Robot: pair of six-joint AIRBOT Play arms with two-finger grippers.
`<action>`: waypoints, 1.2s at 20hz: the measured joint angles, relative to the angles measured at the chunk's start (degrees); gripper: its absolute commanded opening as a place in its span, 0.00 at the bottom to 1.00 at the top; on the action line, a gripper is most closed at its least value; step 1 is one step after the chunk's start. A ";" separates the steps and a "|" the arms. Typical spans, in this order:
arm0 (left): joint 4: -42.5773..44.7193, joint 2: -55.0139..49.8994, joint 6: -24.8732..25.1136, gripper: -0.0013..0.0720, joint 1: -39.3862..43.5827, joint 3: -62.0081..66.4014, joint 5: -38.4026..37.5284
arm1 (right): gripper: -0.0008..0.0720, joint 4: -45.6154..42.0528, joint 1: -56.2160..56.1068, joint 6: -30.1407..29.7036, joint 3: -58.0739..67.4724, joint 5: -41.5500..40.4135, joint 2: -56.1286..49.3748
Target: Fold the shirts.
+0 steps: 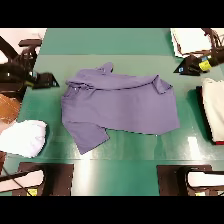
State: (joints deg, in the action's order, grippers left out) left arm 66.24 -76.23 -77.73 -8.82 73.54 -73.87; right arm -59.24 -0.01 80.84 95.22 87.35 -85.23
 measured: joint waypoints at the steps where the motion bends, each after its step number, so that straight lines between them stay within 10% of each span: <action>1: 0.15 2.40 -0.04 0.85 -0.22 -5.18 0.50 | 0.61 0.37 0.28 -0.13 -3.76 -0.81 2.54; 12: -7.69 12.02 2.10 0.84 -0.37 -37.38 12.35 | 0.61 1.25 1.25 -0.79 -31.76 -8.46 21.40; 15: -9.29 11.91 2.73 0.07 1.09 -38.93 15.54 | 0.61 1.01 1.36 -0.81 -35.50 -9.05 23.34; 24: -12.17 14.23 3.30 0.05 2.64 -33.64 13.99 | 0.63 -2.32 13.68 1.11 -55.43 -9.27 27.47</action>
State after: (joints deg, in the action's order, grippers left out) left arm 54.06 -62.00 -74.43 -6.17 39.90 -59.88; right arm -61.56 13.67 81.95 39.79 78.08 -57.76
